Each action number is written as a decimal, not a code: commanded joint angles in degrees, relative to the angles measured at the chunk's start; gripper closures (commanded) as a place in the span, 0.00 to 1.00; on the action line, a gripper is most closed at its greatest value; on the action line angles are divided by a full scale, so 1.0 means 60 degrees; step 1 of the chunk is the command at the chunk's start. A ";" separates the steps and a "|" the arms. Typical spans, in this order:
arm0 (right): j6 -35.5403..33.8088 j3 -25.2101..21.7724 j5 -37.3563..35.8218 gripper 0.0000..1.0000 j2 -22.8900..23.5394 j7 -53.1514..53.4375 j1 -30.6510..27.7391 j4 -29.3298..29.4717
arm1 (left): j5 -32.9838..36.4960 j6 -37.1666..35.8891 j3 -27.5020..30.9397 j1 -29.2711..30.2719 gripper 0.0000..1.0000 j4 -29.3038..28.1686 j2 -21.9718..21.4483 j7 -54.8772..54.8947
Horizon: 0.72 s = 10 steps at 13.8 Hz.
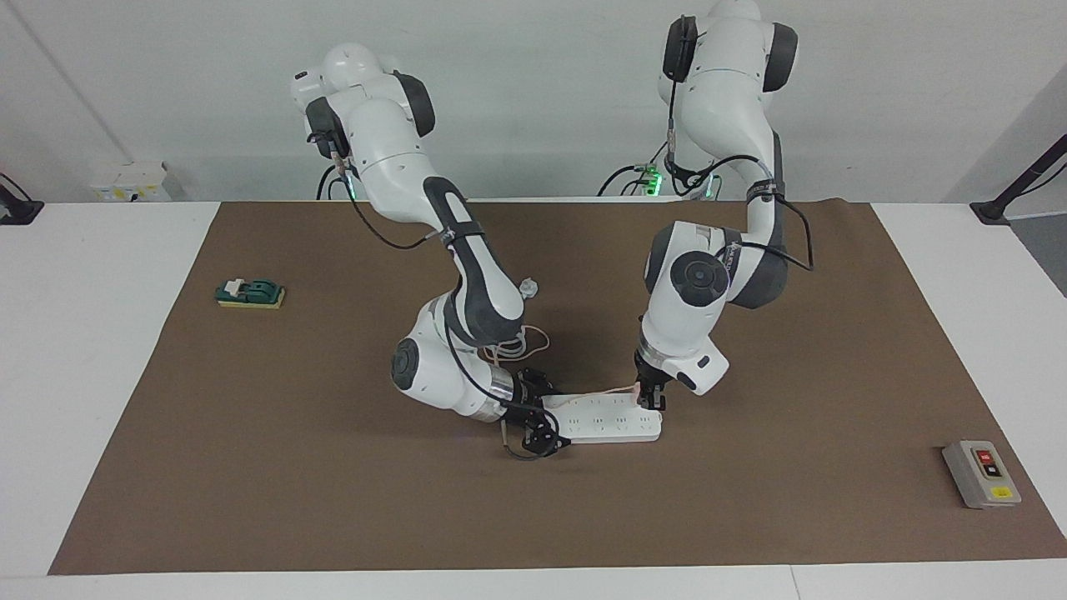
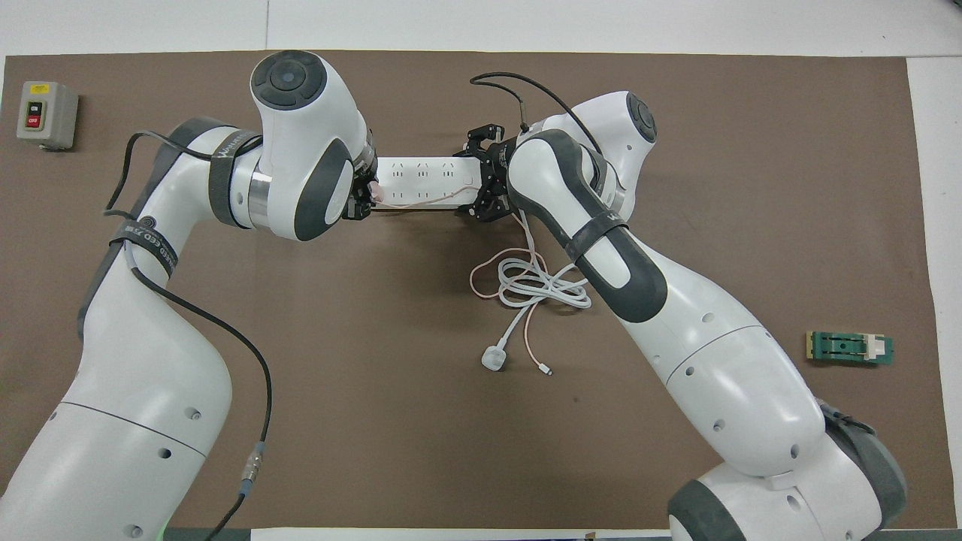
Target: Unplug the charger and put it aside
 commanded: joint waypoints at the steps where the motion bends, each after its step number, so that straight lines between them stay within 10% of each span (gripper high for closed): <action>1: 0.0640 0.0029 -0.0117 0.52 0.0206 -0.0572 0.0166 -0.0062 | 0.0115 -0.1439 0.0101 -0.0051 1.00 -0.0480 -0.1309 0.0383; 6: 0.0597 0.0029 -0.0102 0.47 0.0192 -0.0558 0.0151 -0.0062 | 0.0100 -0.1644 0.0101 0.0007 1.00 -0.0567 -0.1543 0.0966; 9: 0.0450 0.0029 -0.0102 0.00 0.0148 -0.0412 0.0063 -0.0048 | 0.0100 -0.2287 0.0101 0.0460 1.00 -0.0597 -0.1836 0.3598; 10: 0.0421 0.0029 -0.0117 0.00 0.0104 -0.0295 0.0049 -0.0033 | 0.0100 -0.2434 0.0101 0.0694 1.00 -0.0626 -0.1910 0.4389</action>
